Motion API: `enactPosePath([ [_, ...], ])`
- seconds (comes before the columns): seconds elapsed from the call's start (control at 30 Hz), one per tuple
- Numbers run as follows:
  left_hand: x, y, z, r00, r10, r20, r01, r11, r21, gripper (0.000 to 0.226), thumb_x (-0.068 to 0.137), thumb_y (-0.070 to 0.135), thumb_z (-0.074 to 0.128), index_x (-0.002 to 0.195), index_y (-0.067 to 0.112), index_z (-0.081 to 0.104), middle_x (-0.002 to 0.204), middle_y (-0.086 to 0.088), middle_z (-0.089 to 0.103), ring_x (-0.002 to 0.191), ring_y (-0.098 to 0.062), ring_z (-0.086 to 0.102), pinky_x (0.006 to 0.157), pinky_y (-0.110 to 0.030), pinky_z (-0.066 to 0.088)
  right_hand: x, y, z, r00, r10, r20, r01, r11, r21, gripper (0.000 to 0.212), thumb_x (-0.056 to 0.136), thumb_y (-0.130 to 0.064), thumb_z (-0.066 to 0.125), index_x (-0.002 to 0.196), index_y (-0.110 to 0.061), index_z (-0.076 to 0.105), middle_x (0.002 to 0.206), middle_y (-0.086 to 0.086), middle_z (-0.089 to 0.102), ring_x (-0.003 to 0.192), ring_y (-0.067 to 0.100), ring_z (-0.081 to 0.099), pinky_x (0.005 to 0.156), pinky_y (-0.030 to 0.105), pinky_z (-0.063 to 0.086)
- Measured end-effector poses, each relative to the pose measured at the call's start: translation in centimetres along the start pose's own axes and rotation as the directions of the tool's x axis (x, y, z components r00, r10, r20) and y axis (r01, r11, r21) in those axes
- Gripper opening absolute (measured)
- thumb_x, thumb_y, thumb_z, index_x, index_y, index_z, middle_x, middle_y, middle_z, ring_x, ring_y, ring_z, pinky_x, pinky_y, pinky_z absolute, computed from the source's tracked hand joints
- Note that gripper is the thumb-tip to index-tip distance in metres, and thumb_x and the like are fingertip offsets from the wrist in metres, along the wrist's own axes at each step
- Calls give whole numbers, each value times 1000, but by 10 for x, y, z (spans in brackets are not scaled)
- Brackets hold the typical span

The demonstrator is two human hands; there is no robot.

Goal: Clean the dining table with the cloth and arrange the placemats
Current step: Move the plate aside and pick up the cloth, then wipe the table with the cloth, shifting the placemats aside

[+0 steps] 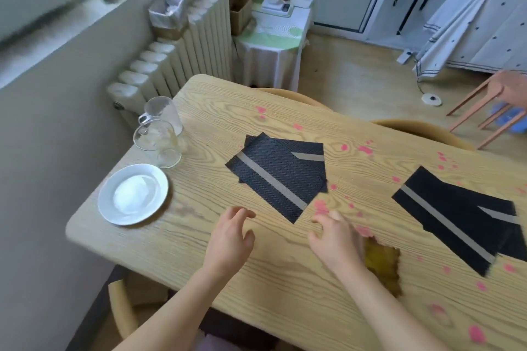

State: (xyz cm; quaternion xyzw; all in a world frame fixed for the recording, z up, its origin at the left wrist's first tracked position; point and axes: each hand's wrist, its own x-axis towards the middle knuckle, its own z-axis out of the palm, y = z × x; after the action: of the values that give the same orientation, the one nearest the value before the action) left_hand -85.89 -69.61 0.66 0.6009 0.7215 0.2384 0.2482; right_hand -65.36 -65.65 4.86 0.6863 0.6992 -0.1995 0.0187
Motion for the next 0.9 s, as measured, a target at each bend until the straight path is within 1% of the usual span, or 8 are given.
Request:
enactPosePath([
  [0.13,8,-40,-40,972,-127,-198,128,992,-10,46,75,8,65,120,17,58,129,-3,49,121,-23,44,99,-30,36,22,-78,17,977,-202,75,195,977,89,37,89,-25,51,125,-29,58,121,-4,54,109,17,53,86,30,46],
  [0.27,9,-84,-82,856,-350,-381,358,932,-52,67,72,12,68,134,21,45,146,-7,32,133,-26,31,110,-43,30,45,-148,25,945,-296,141,274,949,155,45,91,-25,51,135,-27,51,127,-1,55,111,19,56,91,32,44],
  [0.43,15,-149,-114,790,-528,-311,558,830,10,95,69,36,75,146,29,20,156,-6,7,144,-26,6,114,-45,17,68,-229,29,919,-313,239,249,932,263,63,91,-24,53,148,-27,30,101,-6,64,101,16,54,88,31,39],
  [0.53,21,-171,-118,822,-529,-210,546,837,32,107,64,47,78,148,29,15,157,-9,0,145,-29,-2,115,-46,17,83,-263,37,920,-271,282,116,877,465,80,86,-27,61,152,-26,15,98,-7,66,95,11,53,86,26,36],
  [0.63,30,-178,-121,867,-466,-177,475,880,14,104,63,45,80,146,27,20,156,-7,-1,142,-29,-1,113,-43,23,107,-297,54,922,-191,335,-92,734,673,109,63,-37,70,151,-34,7,106,-1,69,99,20,65,91,43,52],
  [0.67,32,-182,-122,872,-452,-187,461,887,8,103,62,44,81,145,26,22,155,-7,0,141,-29,1,112,-41,24,113,-309,60,920,-175,350,-140,687,713,110,60,-34,71,150,-36,8,112,3,68,94,22,68,88,46,55],
  [0.77,39,-189,-125,891,-410,-195,417,909,-3,103,59,43,83,144,23,27,155,-8,3,141,-29,1,112,-40,24,124,-330,62,931,-131,341,-200,598,776,100,74,-17,72,150,-35,9,122,8,60,77,21,71,81,42,59],
  [0.9,48,-198,-130,918,-368,-149,372,928,-5,107,57,41,84,145,24,26,157,-7,0,144,-27,-4,113,-38,21,135,-340,66,937,-74,342,-263,499,826,92,80,-17,70,150,-33,13,124,8,59,75,20,72,73,32,59],
])
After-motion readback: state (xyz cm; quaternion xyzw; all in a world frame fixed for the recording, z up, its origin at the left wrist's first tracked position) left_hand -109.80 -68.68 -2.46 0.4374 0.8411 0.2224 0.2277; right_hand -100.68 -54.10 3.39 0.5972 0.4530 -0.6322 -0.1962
